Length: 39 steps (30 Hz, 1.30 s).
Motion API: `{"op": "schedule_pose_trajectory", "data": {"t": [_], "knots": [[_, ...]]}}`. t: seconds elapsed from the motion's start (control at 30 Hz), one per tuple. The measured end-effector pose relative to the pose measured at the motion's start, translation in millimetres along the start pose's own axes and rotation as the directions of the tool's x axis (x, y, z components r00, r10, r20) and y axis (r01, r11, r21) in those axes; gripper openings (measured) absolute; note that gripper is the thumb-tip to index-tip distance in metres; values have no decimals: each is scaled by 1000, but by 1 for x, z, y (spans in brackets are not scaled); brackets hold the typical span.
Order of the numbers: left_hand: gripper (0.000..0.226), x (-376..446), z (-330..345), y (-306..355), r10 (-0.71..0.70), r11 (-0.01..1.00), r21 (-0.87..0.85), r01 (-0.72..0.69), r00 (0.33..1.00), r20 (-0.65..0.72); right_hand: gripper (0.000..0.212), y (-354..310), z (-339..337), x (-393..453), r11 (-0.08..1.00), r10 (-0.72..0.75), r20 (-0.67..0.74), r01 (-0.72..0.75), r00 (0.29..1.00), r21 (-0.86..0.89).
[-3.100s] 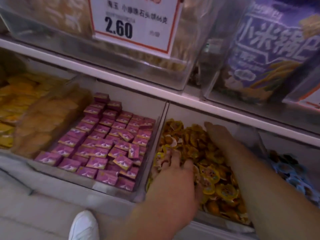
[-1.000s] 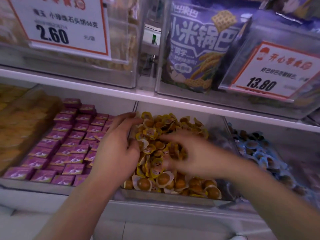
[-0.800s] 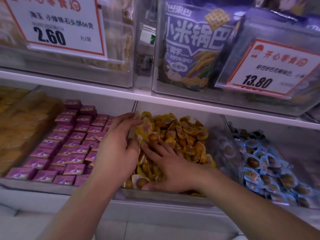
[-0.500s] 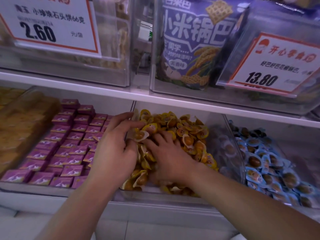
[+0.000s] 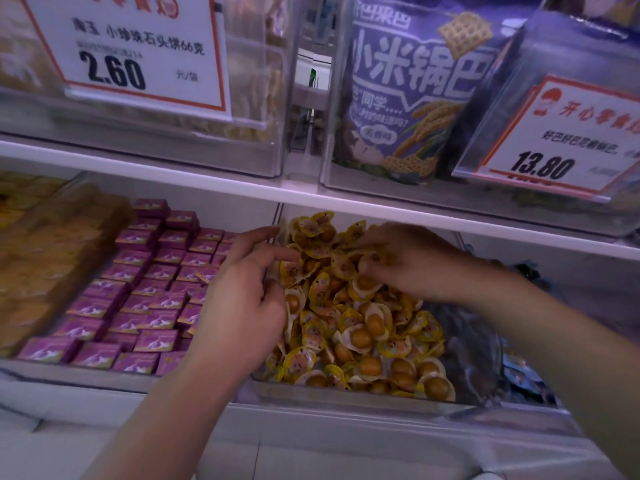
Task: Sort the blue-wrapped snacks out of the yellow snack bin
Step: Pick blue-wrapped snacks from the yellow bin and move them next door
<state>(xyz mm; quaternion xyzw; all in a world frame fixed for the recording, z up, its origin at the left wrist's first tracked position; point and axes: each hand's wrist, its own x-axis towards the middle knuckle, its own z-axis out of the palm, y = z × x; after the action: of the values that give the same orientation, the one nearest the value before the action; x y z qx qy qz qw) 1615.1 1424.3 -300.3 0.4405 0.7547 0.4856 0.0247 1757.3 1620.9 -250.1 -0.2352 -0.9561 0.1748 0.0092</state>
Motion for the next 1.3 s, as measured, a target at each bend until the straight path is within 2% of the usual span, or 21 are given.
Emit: {"op": "schedule_pose_trajectory", "data": {"t": [0.03, 0.07, 0.1, 0.13, 0.17, 0.33, 0.4, 0.47, 0.5, 0.6, 0.73, 0.8, 0.93, 1.0, 1.03, 1.07, 1.1, 1.13, 1.2, 1.23, 1.3], "knots": [[43, 0, 0, 0, 1, 1000, 0, -1, 1000, -3, 28, -2, -2, -19, 992, 24, 77, -34, 997, 122], [43, 0, 0, 0, 2, 1000, 0, -2, 1000, -5, 40, -7, -2, -39, 962, 77, 243, -137, 967, 238], [43, 0, 1, 0, 6, 1000, -1, -6, 1000, -6, 57, -10, -1, -57, 920, 137, 441, -278, 887, 275], [44, 0, 1, 0, 11, 1000, -1, -11, 1000, -8, 71, -13, 0, -74, 900, 186, 579, -374, 794, 224], [45, 1, 1, 0, 14, 1000, 0, -14, 1000, -11, 78, -14, 2, -85, 902, 219, 628, -401, 747, 163], [44, 1, 2, 1, 17, 1000, 4, -17, 1000, -23, 73, -27, 19, -84, 924, 231, 685, -377, 691, 69], [43, 1, 3, 0, 19, 1000, 12, -18, 1000, -23, 73, -28, 35, -78, 927, 248, 682, -372, 688, 38], [40, 1, 3, 0, 17, 1000, 14, -16, 999, -29, 66, -28, 46, -69, 878, 214, 699, -448, 683, 169], [40, 1, 3, -1, 17, 1000, 15, -16, 999, -32, 62, -30, 49, -64, 839, 189, 692, -481, 697, 255], [41, 1, 3, 0, 16, 1000, 9, -15, 999, -32, 52, -23, 53, -41, 814, 221, 542, -459, 811, 356], [44, 0, 2, 0, 16, 1000, 9, -16, 1000, -22, 51, -20, 45, -2, 684, 226, 473, -484, 852, 545], [44, 1, 1, 0, 17, 1000, 3, -17, 1000, -18, 51, -18, 34, 12, 681, 258, 406, -463, 876, 566], [43, 1, 1, -1, 20, 1000, -7, -20, 1000, -20, 53, 5, 9, 15, 648, 295, 417, -501, 860, 573], [43, 1, 2, -1, 22, 1000, -14, -22, 1000, -22, 45, 17, 1, 13, 655, 328, 297, -442, 897, 613], [44, 1, 2, -1, 22, 1000, -12, -22, 999, -23, 40, 21, 0, 14, 698, 368, 175, -395, 913, 597], [44, 1, 2, -1, 21, 1000, -9, -22, 999, -24, 35, 24, 0, 16, 787, 393, 27, -351, 919, 507], [45, 1, 3, -1, 19, 1000, -8, -19, 1000, -24, 32, 27, 1, 18, 890, 364, -111, -311, 925, 333], [46, 1, 3, -1, 16, 1000, -9, -17, 1000, -22, 32, 28, 5, 20, 953, 294, -161, -276, 942, 126], [48, 1, 3, 0, 11, 1000, -14, -12, 1000, -17, 51, 25, 21, 24, 967, 230, -15, -230, 973, -106], [48, 1, 3, 0, 7, 1000, -16, -7, 1000, -15, 64, 21, 32, 24, 959, 259, 77, -246, 963, -144], [48, 0, 3, 1, 2, 1000, -19, -2, 1000, -12, 78, 9, 50, 20, 950, 285, 151, -258, 947, -176]]}}
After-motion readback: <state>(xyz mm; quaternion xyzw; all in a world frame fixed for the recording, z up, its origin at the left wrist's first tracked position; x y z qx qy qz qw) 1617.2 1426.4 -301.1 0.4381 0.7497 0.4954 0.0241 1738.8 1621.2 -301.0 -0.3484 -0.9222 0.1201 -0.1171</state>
